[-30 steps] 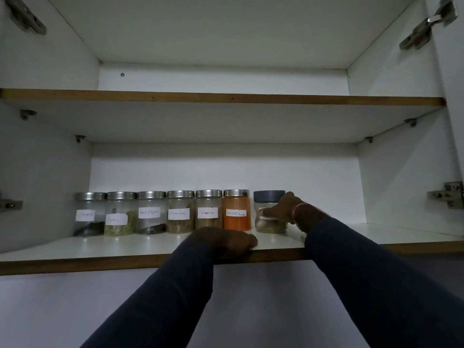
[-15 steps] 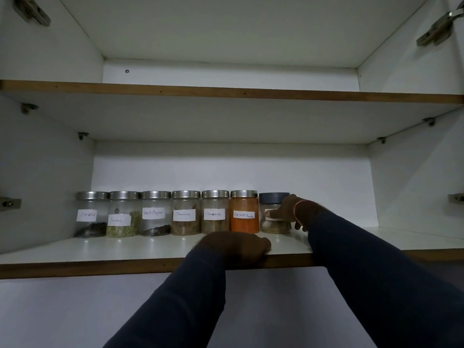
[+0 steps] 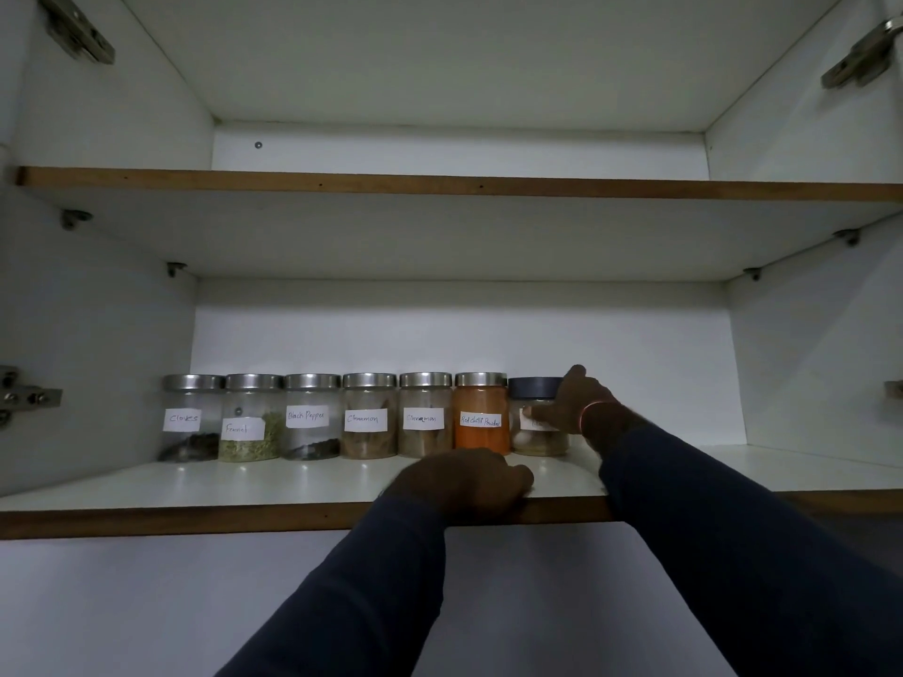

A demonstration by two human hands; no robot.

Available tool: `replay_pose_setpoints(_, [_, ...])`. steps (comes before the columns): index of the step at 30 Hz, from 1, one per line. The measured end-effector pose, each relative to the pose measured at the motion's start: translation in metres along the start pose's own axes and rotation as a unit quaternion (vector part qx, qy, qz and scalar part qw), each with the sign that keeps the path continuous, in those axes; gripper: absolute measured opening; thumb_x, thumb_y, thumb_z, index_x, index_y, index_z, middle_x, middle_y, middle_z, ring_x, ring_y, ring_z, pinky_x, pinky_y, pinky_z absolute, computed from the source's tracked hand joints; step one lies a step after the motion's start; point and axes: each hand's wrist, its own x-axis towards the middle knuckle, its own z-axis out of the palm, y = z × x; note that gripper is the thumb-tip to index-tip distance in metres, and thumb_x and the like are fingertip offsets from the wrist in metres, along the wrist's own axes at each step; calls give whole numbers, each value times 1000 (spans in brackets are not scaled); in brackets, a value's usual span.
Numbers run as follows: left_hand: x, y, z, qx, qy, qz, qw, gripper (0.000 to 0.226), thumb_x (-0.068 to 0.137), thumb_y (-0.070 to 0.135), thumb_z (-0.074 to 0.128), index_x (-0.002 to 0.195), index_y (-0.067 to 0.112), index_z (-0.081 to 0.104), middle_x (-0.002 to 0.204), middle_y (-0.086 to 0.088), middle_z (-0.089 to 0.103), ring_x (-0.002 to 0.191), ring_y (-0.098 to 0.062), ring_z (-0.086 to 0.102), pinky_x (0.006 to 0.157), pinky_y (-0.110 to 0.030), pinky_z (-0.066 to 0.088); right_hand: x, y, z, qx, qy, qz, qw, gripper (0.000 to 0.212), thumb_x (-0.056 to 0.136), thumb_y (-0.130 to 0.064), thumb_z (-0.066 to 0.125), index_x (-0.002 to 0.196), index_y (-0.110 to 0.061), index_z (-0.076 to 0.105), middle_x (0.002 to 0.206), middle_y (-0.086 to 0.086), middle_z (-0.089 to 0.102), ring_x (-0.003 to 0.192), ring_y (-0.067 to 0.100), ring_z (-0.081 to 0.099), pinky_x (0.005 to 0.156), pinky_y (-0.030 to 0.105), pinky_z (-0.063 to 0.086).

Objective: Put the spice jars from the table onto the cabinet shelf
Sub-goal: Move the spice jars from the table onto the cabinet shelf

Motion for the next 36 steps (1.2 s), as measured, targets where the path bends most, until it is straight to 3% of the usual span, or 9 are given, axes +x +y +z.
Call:
replay_pose_setpoints(4, [2, -8, 1, -15, 37, 13, 999, 48, 97, 43, 41, 129, 10, 55, 131, -13, 56, 120, -27, 52, 103, -41, 43, 0, 0, -1, 29, 20, -8, 999, 81, 75, -44, 79, 130, -8, 32, 119, 12, 61, 106, 29, 62, 88, 39, 54])
replay_pose_setpoints(7, [-2, -14, 5, -37, 132, 39, 990, 37, 87, 47, 53, 97, 13, 66, 98, -6, 64, 98, -22, 60, 82, -35, 51, -13, -5, -9, 28, 46, -14, 998, 65, 82, -45, 70, 127, -8, 40, 113, 11, 63, 99, 28, 63, 82, 38, 54])
replay_pose_setpoints(14, [-23, -10, 13, 28, 356, 91, 930, 42, 88, 41, 46, 53, 19, 41, 56, 7, 45, 59, -16, 52, 47, -24, 29, -127, -16, -29, 25, 84, -186, 979, 16, 87, -32, 61, 77, -21, 57, 95, 7, 68, 85, 23, 60, 65, 28, 41])
replay_pose_setpoints(17, [-52, 1, 32, 101, 414, 131, 895, 35, 97, 38, 39, 70, 21, 53, 71, 2, 56, 73, -20, 60, 70, -33, 47, -203, 9, -24, 87, 150, -255, 951, 14, 89, -29, 61, 88, -17, 67, 92, 1, 69, 88, 18, 61, 76, 30, 46])
replay_pose_setpoints(20, [-86, -2, 117, 63, 451, 215, 864, 30, 89, 31, 49, 109, 14, 63, 114, -8, 65, 115, -26, 55, 111, -51, 30, -293, 55, 11, 191, 153, -290, 925, 14, 89, -31, 59, 98, -25, 67, 100, -13, 66, 97, 0, 58, 89, 12, 43])
replay_pose_setpoints(23, [-140, -23, 239, -51, 372, 220, 900, 38, 87, 25, 52, 119, 8, 62, 119, -12, 65, 115, -30, 57, 107, -44, 34, -381, 109, 81, 235, 14, -178, 956, 13, 90, -35, 61, 100, -30, 67, 100, -17, 67, 96, -3, 62, 88, 11, 45])
replay_pose_setpoints(26, [-201, -46, 358, -134, 99, 73, 983, 38, 92, 24, 55, 126, 9, 60, 125, -10, 61, 118, -28, 55, 102, -35, 40, -463, 165, 159, 155, -188, -22, 970, 22, 88, -32, 67, 106, -19, 70, 105, -1, 71, 100, 16, 65, 91, 29, 48])
replay_pose_setpoints(28, [-250, -53, 422, -181, 1, -9, 983, 33, 96, 26, 51, 126, 17, 59, 126, -6, 60, 117, -23, 54, 99, -31, 39, -519, 196, 196, 103, -280, 40, 953, 34, 88, -33, 67, 116, -14, 67, 115, 6, 68, 110, 23, 62, 98, 29, 45])
replay_pose_setpoints(36, [-358, -52, 509, -281, -111, -147, 942, 33, 92, 23, 54, 124, 19, 56, 125, -2, 57, 114, -16, 53, 98, -28, 41, -602, 227, 245, 55, -355, 104, 927, 66, 79, -35, 74, 137, -13, 50, 139, 9, 48, 130, 26, 46, 109, 33, 35])
